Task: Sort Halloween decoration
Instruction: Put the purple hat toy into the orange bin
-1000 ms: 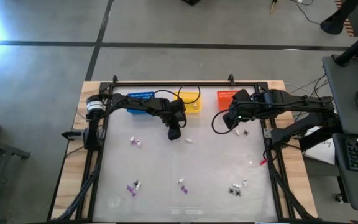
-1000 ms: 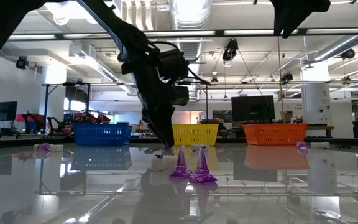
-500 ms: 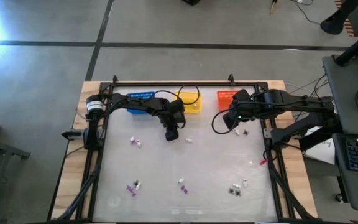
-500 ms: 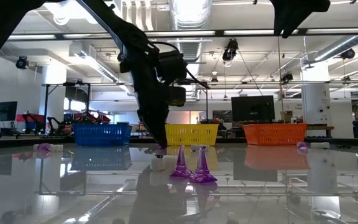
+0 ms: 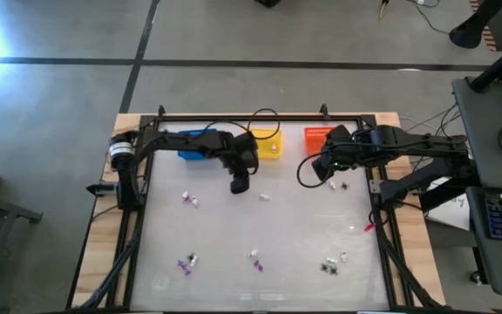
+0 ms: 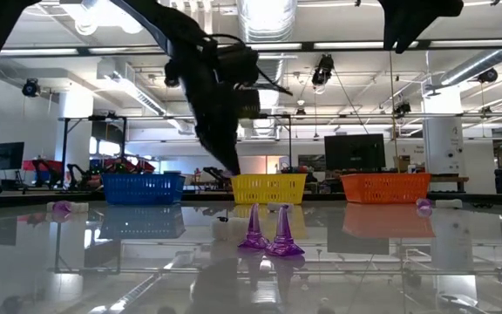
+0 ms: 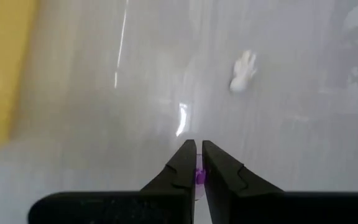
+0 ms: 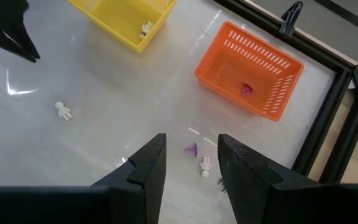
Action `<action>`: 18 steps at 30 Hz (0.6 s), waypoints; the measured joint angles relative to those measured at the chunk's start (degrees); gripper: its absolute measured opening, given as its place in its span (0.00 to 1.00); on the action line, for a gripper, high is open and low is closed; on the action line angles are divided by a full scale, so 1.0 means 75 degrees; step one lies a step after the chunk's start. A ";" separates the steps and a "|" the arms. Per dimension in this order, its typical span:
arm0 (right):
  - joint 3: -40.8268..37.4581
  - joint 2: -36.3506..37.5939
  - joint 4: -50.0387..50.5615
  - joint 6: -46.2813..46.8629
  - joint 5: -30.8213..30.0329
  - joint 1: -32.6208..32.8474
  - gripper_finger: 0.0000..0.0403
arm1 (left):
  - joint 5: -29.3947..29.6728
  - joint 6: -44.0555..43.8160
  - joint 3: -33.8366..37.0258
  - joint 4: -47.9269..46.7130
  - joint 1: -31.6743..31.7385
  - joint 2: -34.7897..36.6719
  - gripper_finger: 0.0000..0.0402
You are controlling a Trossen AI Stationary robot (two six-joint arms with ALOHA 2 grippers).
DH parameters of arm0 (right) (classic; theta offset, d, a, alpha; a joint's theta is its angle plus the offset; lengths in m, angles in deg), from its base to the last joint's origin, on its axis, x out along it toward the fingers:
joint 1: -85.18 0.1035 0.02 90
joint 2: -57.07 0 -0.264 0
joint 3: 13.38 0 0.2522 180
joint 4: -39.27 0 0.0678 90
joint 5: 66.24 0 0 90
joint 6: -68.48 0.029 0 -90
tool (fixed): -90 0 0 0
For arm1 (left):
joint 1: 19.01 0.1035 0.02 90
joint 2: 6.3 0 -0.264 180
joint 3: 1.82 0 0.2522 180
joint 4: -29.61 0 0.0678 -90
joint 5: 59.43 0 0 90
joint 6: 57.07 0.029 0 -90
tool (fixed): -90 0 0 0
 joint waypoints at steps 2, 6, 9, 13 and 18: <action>0.0000 0.0002 0.0000 0.0056 -0.0062 0.0000 0.34 | -0.0001 0.0057 -0.0193 0.0051 0.0038 0.0003 0.00; -0.0003 0.0022 0.0025 0.0261 -0.0210 0.0000 0.34 | -0.0007 0.0255 -0.0839 0.0212 0.0193 -0.0023 0.00; -0.0003 0.0053 0.0022 0.0284 -0.0209 0.0000 0.34 | -0.0004 0.0441 -0.1396 0.0201 0.0380 -0.0120 0.00; -0.0003 0.0058 0.0015 0.0284 -0.0207 0.0000 0.34 | -0.0012 0.0631 -0.2205 0.0218 0.0705 -0.0275 0.00; -0.0003 0.0058 0.0010 0.0281 -0.0207 0.0000 0.34 | -0.0337 0.0663 -0.2946 0.0079 0.1086 -0.0564 0.00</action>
